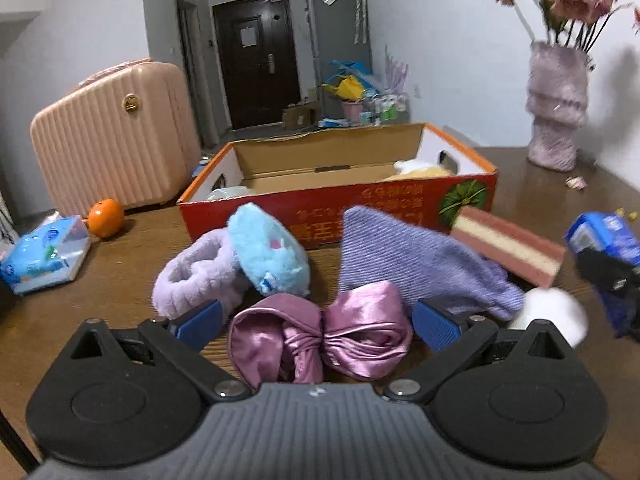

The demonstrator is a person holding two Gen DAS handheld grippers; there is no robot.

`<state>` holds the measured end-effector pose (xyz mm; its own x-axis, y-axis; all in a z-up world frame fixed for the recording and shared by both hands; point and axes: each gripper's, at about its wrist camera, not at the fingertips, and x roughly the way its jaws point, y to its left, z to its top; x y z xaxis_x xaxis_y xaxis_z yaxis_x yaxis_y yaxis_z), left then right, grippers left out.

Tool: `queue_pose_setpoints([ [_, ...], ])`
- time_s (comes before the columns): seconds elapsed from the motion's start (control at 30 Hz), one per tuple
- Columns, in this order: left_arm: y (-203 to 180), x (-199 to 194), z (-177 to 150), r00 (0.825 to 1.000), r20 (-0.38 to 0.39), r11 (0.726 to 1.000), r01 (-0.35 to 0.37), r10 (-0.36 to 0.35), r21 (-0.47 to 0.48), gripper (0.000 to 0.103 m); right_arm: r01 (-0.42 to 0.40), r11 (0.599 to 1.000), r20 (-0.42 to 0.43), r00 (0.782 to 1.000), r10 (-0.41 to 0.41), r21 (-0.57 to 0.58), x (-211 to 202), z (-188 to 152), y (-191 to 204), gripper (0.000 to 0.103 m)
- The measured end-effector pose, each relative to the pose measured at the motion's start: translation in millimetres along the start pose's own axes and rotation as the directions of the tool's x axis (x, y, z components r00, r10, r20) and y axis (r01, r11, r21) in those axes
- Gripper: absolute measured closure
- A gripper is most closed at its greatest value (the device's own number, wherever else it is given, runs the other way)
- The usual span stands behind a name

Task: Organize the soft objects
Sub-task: 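Carry the tissue pack toward the box with the right tool while the left tool reaches the pink satin bow, then carry the tissue pack and pink satin bow over the cardboard box with both tools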

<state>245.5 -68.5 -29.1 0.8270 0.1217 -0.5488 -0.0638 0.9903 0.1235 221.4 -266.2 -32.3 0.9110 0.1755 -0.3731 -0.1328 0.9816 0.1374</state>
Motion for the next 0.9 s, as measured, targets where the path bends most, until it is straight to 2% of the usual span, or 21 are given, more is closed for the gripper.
queue_pose_setpoints([
  [0.3,2,23,0,0.999,-0.036,1.000,-0.013,0.013,-0.009,0.000,0.007,1.000,-0.015,1.000,-0.007,0.000,4,-2,1,0.053],
  [0.5,12,39,-3,0.995,-0.093,0.997,0.039,-0.044,-0.061,0.000,0.010,1.000,-0.022,1.000,-0.010,0.000,6,-2,1,0.053],
  [0.6,16,43,-4,0.993,-0.097,0.995,0.058,-0.066,-0.080,0.000,0.010,1.000,-0.022,1.000,-0.010,-0.001,6,-3,0,0.053],
  [0.83,14,43,-8,0.995,-0.082,0.996,0.048,-0.054,-0.073,0.000,0.009,1.000,-0.021,1.000,-0.009,0.000,6,-3,0,0.053],
  [0.9,15,43,-8,0.995,-0.082,0.996,0.053,-0.059,-0.072,0.005,0.008,1.000,-0.020,1.000,-0.008,0.000,6,-3,0,0.053],
])
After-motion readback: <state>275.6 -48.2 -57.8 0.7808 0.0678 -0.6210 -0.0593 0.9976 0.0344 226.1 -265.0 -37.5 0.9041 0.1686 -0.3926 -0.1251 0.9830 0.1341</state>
